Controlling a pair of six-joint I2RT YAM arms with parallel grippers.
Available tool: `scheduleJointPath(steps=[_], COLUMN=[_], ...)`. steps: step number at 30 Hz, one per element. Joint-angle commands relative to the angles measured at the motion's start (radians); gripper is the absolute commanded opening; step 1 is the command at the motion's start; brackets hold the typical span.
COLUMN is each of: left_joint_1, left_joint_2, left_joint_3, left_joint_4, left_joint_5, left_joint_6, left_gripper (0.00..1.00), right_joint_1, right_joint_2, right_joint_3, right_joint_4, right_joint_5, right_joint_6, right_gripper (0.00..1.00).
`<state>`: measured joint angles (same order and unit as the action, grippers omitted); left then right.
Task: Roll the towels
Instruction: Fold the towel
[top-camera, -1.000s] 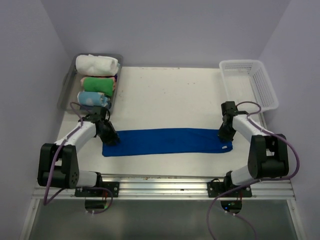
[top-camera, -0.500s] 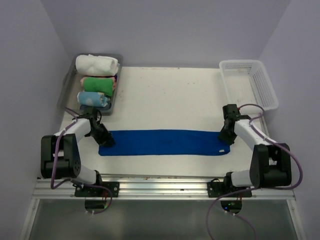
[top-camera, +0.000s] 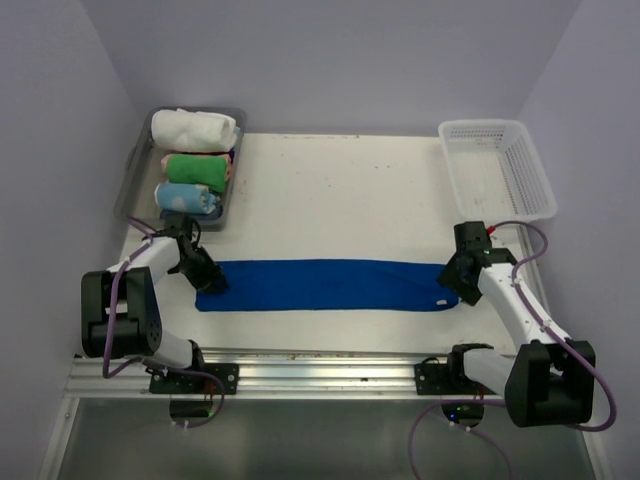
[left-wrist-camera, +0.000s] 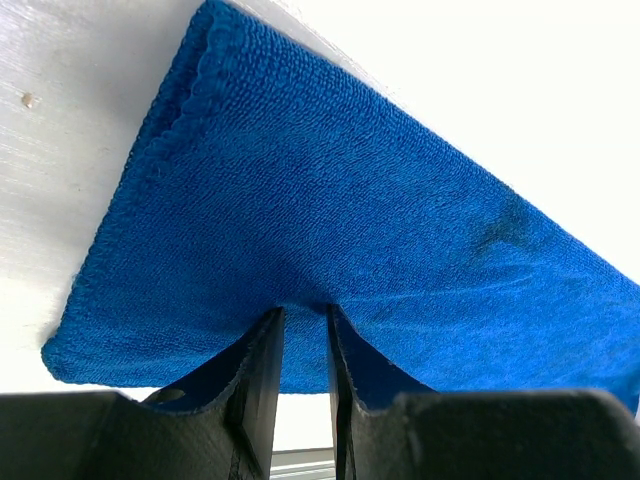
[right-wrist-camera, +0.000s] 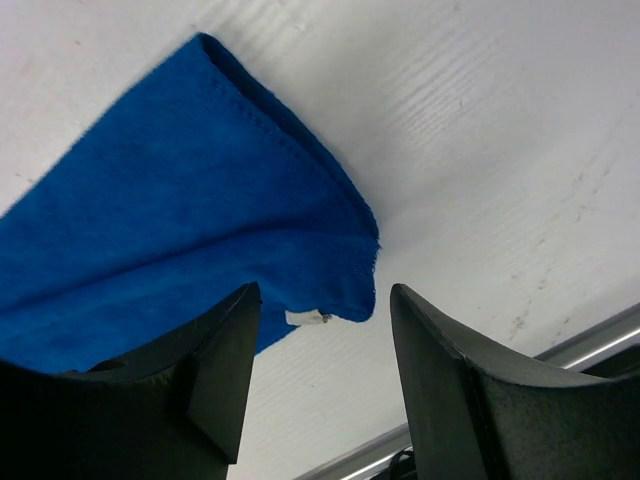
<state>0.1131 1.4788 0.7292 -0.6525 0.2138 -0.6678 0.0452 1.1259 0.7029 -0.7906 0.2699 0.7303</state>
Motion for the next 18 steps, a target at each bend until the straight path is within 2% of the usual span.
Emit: scheduleJointPath(steps=[1, 6, 11, 15, 18], left_joint_1=[0.020, 0.020, 0.020, 0.020, 0.020], left_joint_2=[0.026, 0.026, 0.026, 0.028, 0.025], left_joint_3=[-0.014, -0.004, -0.004, 0.001, 0.012], left_joint_4=[0.025, 0.024, 0.024, 0.027, 0.021], left_joint_5=[-0.120, -0.117, -0.113, -0.105, -0.100], left_joint_6=[0.054, 0.062, 0.065, 0.065, 0.065], left_gripper=[0.28, 0.28, 0.28, 0.27, 0.27], right_joint_1=[-0.002, -0.002, -0.002, -0.002, -0.001], right_joint_2=[-0.032, -0.003, -0.012, 0.005, -0.011], right_joint_3=[-0.029, -0.043, -0.066, -0.065, -0.069], right_joint_4=[-0.041, -0.027, -0.003, 0.007, 0.002], right_joint_5=[0.003, -0.003, 0.008, 0.011, 0.017], right_joint_6=[0.060, 0.076, 0.086, 0.080, 0.081], right_gripper=[0.59, 0.58, 0.31, 0.19, 0.05])
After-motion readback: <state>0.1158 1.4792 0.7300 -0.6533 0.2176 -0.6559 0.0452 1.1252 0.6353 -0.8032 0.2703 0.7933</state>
